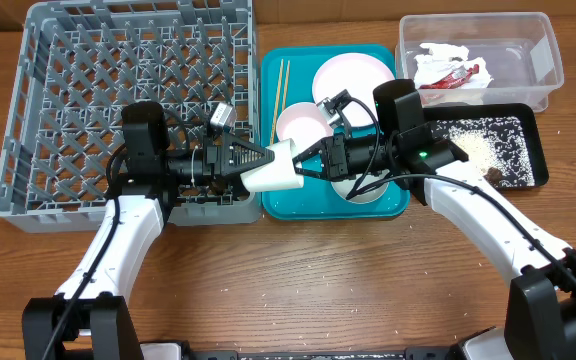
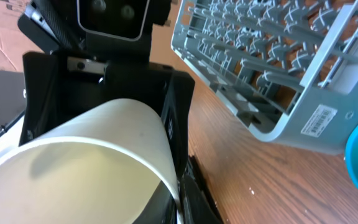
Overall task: Sort waste into correct bins and load items into the dishwasher
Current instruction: 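Hand the white paper cup from the right gripper to the left gripper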
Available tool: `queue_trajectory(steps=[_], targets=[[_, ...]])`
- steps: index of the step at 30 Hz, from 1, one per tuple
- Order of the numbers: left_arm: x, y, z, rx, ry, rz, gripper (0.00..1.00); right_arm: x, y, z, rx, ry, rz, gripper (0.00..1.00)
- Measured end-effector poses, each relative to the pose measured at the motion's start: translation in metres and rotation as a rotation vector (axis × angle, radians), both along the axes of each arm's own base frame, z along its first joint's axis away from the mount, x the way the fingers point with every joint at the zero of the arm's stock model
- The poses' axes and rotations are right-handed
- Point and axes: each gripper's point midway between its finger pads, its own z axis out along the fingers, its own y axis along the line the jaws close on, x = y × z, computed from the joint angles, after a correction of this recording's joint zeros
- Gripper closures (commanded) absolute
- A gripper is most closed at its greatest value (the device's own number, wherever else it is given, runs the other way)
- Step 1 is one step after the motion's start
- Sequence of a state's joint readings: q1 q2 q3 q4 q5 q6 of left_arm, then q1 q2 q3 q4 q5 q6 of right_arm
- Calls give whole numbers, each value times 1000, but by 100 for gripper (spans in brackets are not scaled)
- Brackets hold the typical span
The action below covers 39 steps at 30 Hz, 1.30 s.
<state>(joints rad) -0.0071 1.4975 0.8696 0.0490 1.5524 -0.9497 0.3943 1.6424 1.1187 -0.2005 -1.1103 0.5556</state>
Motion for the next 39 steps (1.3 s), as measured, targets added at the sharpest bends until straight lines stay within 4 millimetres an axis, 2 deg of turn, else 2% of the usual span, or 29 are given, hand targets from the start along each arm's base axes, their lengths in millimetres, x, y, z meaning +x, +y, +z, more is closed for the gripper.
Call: queue_trajectory(steps=[3,4,7,10,14,17,20,23,25,30,39], targets=[[-1,-1,0,-2,4,-6,2,8,1,2,0,-14,-33,96],[-2,-2,1,-3,5,-11,2,11,1,2,-6,-12,-49,96],[-3,-4,1,-3,8,-18,3,14,0,0,-15,-8,-69,96],[-3,-4,1,-3,10,-17,11,15,0,0,-19,-2,-78,96],[-3,-4,0,-2,17,-16,18,11,-1,-4,-30,28,-70,96],[-2,-4,-1,0,22,-13,18,8,-2,-6,-35,43,-62,96],[-2,-4,-1,0,21,-13,9,7,-2,-5,-32,41,-55,96],[-2,-4,-1,-1,20,-14,7,6,-2,-6,-34,45,-54,96],[-2,-4,-1,-1,20,-14,7,6,-2,-5,-33,44,-53,96],[-3,-4,-1,-2,21,-16,16,5,-1,-4,-26,41,-43,96],[-2,-3,-1,-2,22,-14,16,2,-1,-3,-18,32,-25,96]])
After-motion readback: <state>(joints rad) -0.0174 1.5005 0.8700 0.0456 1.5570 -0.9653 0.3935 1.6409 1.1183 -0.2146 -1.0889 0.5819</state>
